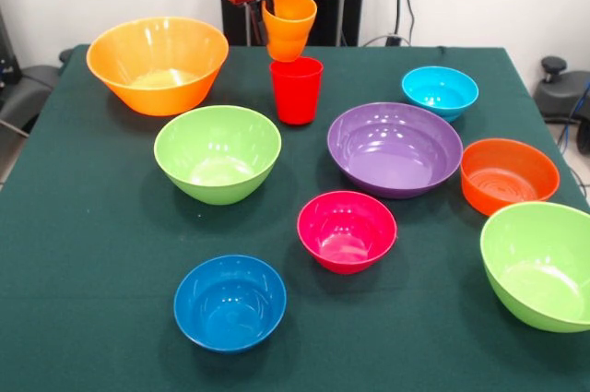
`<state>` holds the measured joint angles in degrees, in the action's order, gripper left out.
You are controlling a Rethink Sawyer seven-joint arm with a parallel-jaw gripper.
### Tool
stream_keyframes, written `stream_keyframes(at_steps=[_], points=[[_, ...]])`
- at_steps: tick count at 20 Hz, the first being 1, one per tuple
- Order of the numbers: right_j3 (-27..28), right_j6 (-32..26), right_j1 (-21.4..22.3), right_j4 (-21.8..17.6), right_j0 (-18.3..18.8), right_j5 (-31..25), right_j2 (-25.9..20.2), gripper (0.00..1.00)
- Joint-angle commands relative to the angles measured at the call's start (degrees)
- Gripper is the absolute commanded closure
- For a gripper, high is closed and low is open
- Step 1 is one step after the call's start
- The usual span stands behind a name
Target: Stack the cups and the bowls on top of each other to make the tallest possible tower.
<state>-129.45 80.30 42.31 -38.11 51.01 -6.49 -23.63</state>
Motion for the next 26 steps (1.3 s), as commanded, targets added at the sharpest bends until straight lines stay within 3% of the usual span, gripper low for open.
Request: stream_keyframes(at_steps=[1,8,16,26], points=[[-0.6,6.7,-1.3,-1.9,-2.8,1.2,0.3,1.00],[-0.6,6.3,-1.4,-2.2,-2.5,1.4,0.4,1.00],[-1.4,6.6,1.0,1.0,-2.5,-0.3,-2.9,1.00],[-0.6,8.3,1.2,2.7,-4.4,1.1,-3.6,1.00]])
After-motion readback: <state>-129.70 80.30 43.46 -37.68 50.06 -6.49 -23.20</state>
